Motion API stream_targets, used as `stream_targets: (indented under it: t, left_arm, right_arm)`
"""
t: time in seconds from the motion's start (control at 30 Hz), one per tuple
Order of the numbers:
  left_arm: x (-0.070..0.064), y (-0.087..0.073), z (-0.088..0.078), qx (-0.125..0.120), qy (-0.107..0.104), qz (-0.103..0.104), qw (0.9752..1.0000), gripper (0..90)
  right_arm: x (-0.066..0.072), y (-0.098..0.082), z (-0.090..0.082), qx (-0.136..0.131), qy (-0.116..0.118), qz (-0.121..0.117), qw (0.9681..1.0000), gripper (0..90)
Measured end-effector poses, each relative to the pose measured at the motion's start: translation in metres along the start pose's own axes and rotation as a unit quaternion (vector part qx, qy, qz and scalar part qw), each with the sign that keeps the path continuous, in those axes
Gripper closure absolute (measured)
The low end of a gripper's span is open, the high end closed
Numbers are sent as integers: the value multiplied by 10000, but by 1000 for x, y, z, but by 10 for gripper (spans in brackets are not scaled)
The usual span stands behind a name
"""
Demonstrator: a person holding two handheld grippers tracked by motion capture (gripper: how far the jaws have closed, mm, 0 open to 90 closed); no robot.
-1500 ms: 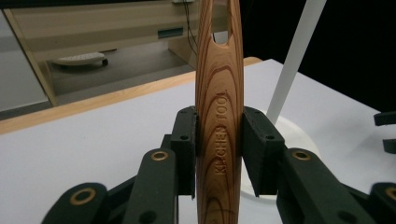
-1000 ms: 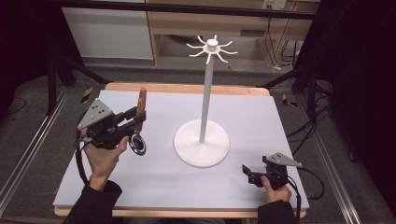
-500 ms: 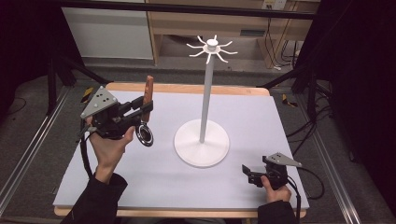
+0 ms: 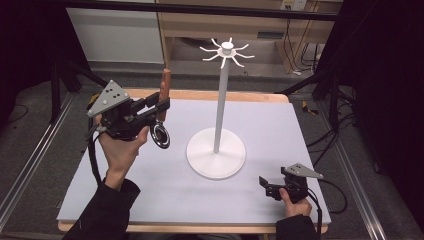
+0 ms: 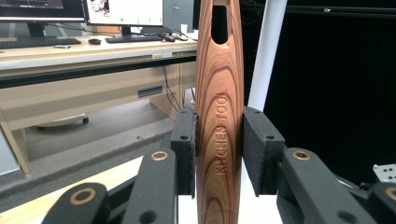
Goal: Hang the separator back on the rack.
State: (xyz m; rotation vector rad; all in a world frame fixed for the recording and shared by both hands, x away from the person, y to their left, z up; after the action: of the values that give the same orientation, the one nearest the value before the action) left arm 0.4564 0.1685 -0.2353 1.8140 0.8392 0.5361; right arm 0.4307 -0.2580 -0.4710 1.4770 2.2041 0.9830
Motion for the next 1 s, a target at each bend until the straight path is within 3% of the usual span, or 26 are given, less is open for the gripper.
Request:
stream_targets:
  t: [0.6, 1.0]
  left_arm:
    - [-18, 26, 13, -153, -195, 187, 9995, 673]
    - [-24, 38, 24, -102, -252, 224, 9994, 673]
  right_arm:
    - [-1, 0, 0, -2, 4, -10, 10000, 72]
    - [-1, 0, 0, -5, 5, -20, 10000, 71]
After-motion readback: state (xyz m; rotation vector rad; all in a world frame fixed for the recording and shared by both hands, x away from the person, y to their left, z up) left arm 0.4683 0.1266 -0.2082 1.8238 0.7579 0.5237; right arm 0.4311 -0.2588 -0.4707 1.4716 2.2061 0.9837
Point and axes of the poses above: each handheld gripper's, and its own axes: z roughly forward along the jaws, y roughly out of its top, x roughly to its left, the point moved 1 cm from there along z, roughly forward along the jaws, and after that the axes turned 14 degrees about x, right-handed, at the moved point
